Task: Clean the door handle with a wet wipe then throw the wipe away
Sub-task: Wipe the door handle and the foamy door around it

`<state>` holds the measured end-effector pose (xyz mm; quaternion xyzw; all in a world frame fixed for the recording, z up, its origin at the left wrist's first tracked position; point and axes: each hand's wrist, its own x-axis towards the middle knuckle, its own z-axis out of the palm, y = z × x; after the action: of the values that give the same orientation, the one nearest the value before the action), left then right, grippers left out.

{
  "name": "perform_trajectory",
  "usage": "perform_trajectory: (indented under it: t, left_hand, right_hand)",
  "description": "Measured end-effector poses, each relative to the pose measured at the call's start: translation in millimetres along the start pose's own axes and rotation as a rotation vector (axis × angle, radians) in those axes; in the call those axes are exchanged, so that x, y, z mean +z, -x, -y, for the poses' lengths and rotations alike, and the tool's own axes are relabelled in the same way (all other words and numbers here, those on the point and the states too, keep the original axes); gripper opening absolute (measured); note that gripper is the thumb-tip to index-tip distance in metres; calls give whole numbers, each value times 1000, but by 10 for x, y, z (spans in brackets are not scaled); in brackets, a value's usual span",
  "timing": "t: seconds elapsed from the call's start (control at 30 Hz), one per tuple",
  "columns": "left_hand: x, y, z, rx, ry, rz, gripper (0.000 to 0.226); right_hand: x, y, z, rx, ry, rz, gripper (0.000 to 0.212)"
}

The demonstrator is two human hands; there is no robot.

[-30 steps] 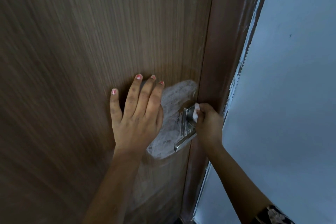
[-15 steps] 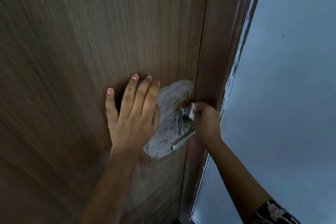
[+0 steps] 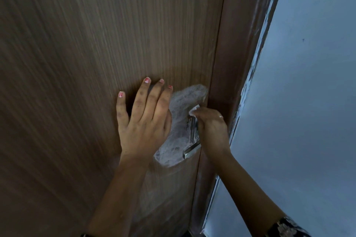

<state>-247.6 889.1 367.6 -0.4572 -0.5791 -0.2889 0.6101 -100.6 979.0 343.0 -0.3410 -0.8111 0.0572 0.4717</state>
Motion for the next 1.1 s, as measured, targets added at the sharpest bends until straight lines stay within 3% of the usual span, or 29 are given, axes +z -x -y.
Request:
perform_trajectory:
  t: [0.17,0.33,0.5,0.67,0.9,1.1]
  left_hand:
    - [-10,-1,0,-1,9,8,41]
    - [-6,-7,3,2,16,14,42]
    - [-21,-17,-2,5,20,22,41]
    - [-24,-26,0,-5,21,24,41]
    - [-31,-25,-1,-1,23,35,41]
    - [-29,-26,4,-4,19,30,43]
  right_hand:
    - [19,116,-108,-228,279,189,28]
    - [-37,109,-218,-516,372,282,25]
    - [-143,17,-226,-607,433,388,30]
    - [-222,-90,-194,-441,333,223,34]
    - [-163,16,-242,-542,374,359,36]
    - [-46,-50,-213,-146,137,189,31]
